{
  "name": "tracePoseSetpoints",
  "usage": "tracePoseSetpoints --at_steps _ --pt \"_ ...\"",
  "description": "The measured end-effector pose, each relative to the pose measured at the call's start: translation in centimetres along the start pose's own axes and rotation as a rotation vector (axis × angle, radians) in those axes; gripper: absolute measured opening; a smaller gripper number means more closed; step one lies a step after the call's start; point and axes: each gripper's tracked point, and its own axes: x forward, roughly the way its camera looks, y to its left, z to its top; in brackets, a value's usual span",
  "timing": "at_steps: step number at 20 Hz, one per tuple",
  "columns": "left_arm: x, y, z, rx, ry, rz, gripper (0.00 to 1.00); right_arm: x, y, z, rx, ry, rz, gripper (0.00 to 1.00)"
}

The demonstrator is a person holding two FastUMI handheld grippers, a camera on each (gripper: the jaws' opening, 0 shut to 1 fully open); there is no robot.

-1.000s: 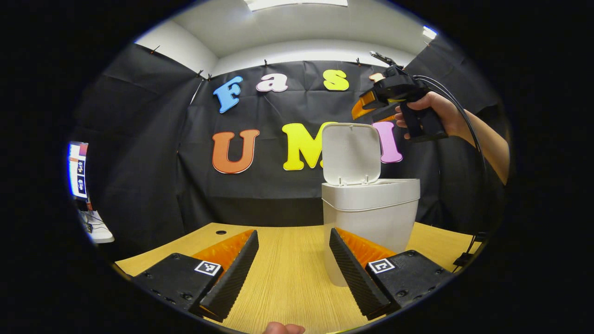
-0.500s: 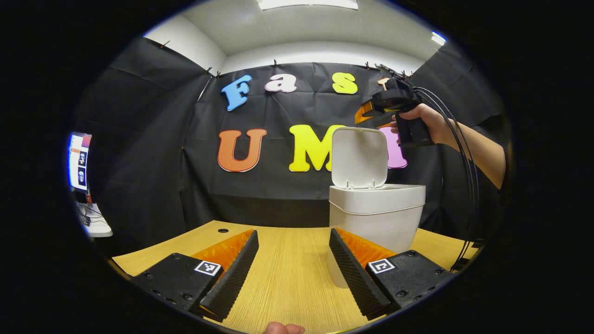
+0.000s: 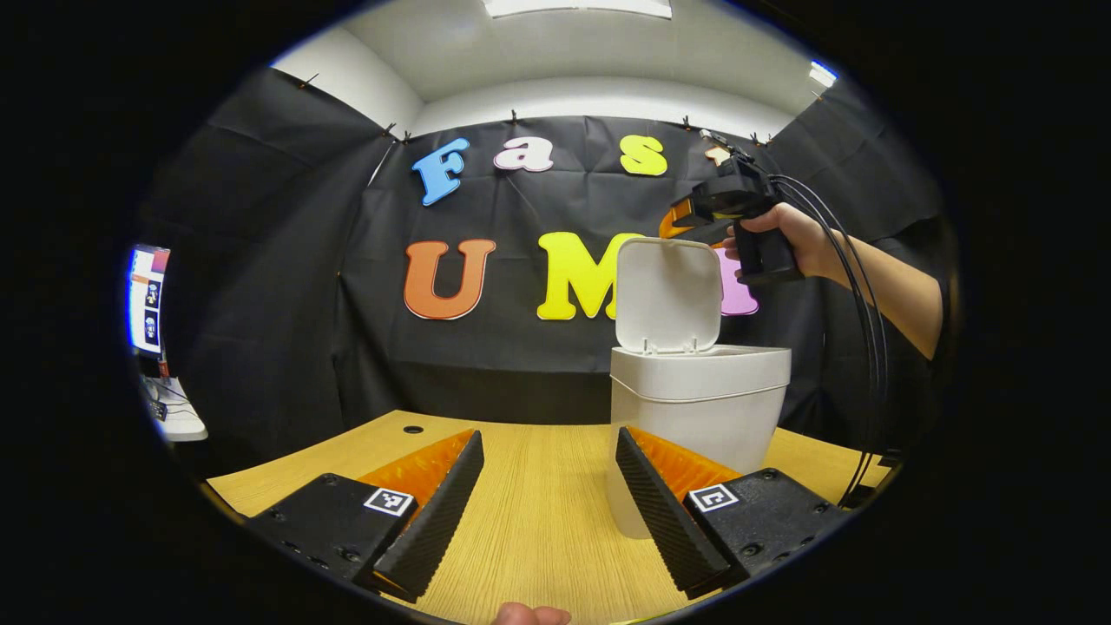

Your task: Press the lid of the desktop garbage bin to open it, pick up the crumpled paper on the desktop and throw it into the bin, then pick up the pop can on the desktop and drop it into the bin, and finally close the garbage bin lid.

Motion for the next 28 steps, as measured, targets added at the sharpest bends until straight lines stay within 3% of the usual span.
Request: tracePoseSetpoints --at_steps 10,12,13,22,24,28 --pt "-0.3 -0.9 0.4 0.011 -0.010 -0.016 0.99 -6.0 1.3 -2.2 -0.007 0.026 0.028 0.95" --pt "-0.5 -1.1 0.7 0.005 -0.018 -0.019 0.99 -7.2 1.6 -3.2 -0.011 0.037 0.039 0.92" --pt "-0.4 -0.9 0.9 0.001 -0.021 -0.018 0.99 -7.7 1.9 -3.8 -0.010 0.048 0.045 0.95" --pt "-0.8 -1.6 1.4 -0.008 -0.036 -0.027 0.98 -11.5 2.9 -9.3 -0.051 0.119 0.078 0.92" --pt "-0.8 -1.7 1.2 -0.006 -0.034 -0.028 0.99 -11.8 3.0 -10.7 -0.047 0.137 0.084 0.95" --pt "-0.8 -2.1 0.8 -0.005 -0.026 -0.032 0.99 -12.1 2.2 -13.5 -0.009 0.198 0.080 0.92"
